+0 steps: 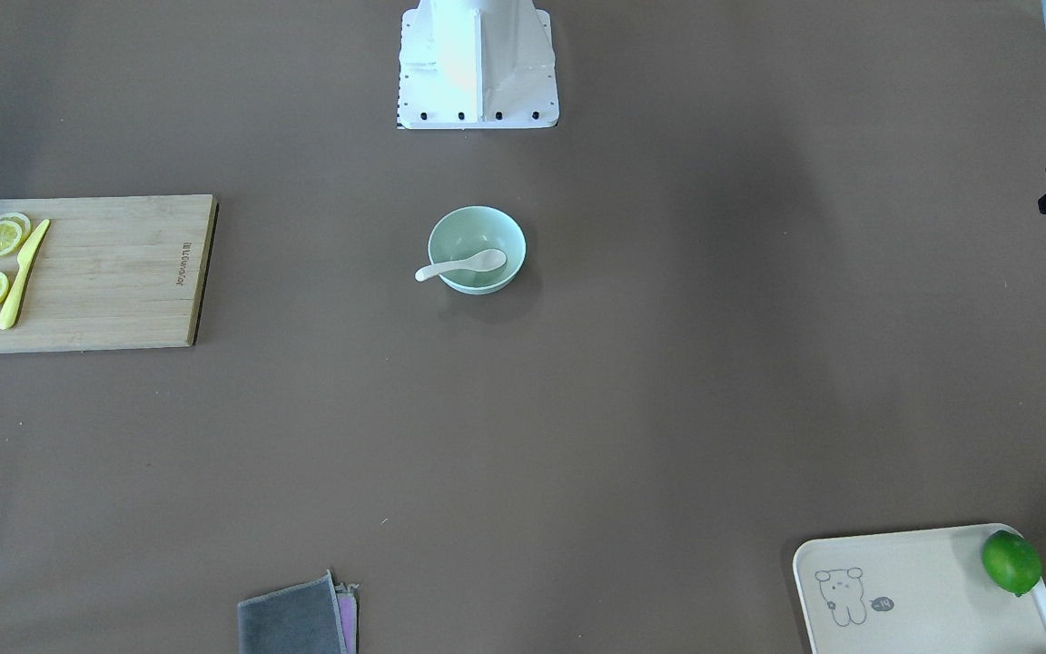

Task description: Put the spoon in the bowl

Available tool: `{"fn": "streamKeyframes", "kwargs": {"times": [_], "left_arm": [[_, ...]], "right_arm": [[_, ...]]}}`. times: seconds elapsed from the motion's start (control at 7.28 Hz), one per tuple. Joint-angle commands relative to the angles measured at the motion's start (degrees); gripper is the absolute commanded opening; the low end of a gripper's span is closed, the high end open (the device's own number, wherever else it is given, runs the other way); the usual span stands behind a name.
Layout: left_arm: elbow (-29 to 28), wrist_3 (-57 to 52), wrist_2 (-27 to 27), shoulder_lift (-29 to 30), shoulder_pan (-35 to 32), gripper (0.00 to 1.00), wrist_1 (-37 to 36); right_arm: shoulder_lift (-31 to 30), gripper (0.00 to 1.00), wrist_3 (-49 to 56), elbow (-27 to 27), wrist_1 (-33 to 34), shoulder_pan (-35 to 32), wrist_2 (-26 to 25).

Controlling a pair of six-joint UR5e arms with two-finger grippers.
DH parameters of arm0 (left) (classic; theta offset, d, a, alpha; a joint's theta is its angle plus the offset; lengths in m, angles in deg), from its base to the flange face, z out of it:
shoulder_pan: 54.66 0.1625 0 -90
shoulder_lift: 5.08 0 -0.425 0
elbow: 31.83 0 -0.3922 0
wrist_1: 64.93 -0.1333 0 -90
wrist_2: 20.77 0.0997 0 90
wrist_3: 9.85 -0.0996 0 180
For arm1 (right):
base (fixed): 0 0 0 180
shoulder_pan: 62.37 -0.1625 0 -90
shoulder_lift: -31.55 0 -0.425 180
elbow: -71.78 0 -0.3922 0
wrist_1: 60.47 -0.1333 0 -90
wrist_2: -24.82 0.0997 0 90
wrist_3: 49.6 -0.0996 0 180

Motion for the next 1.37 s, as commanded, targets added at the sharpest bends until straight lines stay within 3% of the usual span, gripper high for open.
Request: {"fn": "streamKeyframes", "kwargs": {"times": [0.0, 0.27, 0.69, 1.24], "left_arm": [[-1.65, -7.17, -1.05, 0.63, -4.66, 0.97, -2.39], [-1.32, -6.95, -0.88, 0.80, -4.95, 0.97, -3.08], [-1.75, -7.03, -0.62, 7.83, -6.44, 0.98, -15.29], [-2.19, -6.77, -0.70, 7.40, -6.35, 0.98, -12.25]], "right_arm": [[0.75, 1.00, 2.83, 0.55, 2.48, -1.80, -0.83], [1.02, 1.00, 2.83, 0.82, 2.48, -1.62, -1.61], [1.46, 1.00, 2.92, 0.73, 2.56, -0.66, -3.20], [1.46, 1.00, 3.00, 0.82, 2.65, 1.27, -3.38]]}}
